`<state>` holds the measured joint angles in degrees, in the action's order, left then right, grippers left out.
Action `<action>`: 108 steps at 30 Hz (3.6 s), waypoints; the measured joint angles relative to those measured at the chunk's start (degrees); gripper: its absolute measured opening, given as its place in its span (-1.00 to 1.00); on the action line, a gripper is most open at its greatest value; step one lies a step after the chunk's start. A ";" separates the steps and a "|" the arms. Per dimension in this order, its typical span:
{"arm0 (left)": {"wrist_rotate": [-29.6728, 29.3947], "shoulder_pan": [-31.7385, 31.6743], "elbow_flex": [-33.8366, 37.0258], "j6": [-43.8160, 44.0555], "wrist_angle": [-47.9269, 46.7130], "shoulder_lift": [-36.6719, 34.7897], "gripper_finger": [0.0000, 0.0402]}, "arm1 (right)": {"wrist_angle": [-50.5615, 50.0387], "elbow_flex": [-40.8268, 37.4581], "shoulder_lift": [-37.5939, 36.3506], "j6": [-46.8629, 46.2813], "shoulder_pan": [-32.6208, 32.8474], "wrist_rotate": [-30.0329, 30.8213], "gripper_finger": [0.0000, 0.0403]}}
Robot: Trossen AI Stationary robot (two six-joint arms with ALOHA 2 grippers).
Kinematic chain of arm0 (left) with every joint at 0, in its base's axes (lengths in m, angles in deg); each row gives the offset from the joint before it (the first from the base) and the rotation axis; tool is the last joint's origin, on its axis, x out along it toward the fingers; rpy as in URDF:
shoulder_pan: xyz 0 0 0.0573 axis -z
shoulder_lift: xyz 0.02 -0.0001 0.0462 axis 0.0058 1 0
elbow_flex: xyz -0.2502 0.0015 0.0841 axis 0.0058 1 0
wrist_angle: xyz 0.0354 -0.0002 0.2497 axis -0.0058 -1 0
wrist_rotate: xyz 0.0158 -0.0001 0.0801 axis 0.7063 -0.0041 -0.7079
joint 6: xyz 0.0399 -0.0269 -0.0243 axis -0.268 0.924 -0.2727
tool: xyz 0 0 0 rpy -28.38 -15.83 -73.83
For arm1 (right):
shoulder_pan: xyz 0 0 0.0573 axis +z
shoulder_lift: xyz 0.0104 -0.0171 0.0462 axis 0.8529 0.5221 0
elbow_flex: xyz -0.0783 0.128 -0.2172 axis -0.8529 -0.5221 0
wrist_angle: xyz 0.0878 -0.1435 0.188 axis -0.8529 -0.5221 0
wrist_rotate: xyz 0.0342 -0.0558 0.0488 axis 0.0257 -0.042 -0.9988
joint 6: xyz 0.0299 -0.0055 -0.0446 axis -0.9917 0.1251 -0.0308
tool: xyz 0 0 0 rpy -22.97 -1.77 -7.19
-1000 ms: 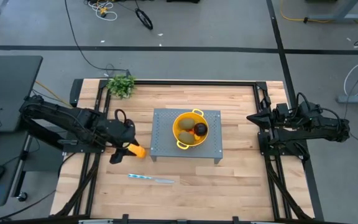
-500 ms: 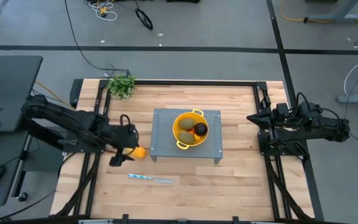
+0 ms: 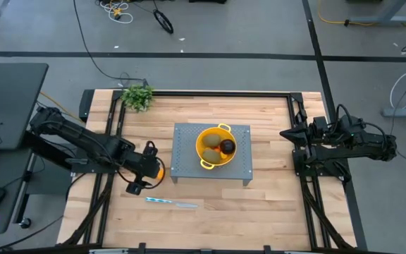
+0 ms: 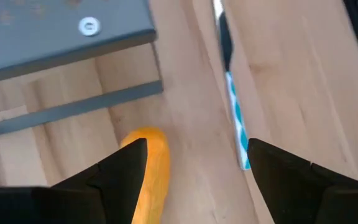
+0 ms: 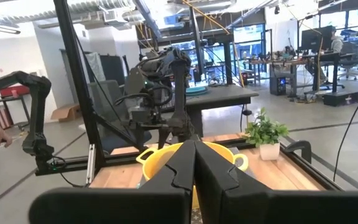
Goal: Pick & Place Fruit
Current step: Put the mango into the strainer bowl on the shelf
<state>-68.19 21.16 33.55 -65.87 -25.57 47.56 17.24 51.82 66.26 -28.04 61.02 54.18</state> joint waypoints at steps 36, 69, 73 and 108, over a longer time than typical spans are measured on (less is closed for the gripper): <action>-5.73 -0.11 3.46 -0.21 -2.21 -0.04 0.83 | -0.02 0.00 0.00 -0.23 -0.01 0.02 -0.92; -3.26 -9.40 12.61 -6.04 6.19 -3.15 0.83 | -0.02 0.00 0.74 -0.19 0.01 1.08 -0.92; -1.88 -9.35 12.61 -7.96 5.62 -0.01 0.83 | -0.02 0.00 0.76 -0.17 0.00 2.03 -0.92; -1.18 -9.38 15.26 -11.22 9.41 9.88 0.83 | -0.01 0.00 0.76 -0.19 0.01 3.58 -0.92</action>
<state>-69.37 11.79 48.81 -77.09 -16.16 57.44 17.23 51.82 67.02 -28.23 61.03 57.76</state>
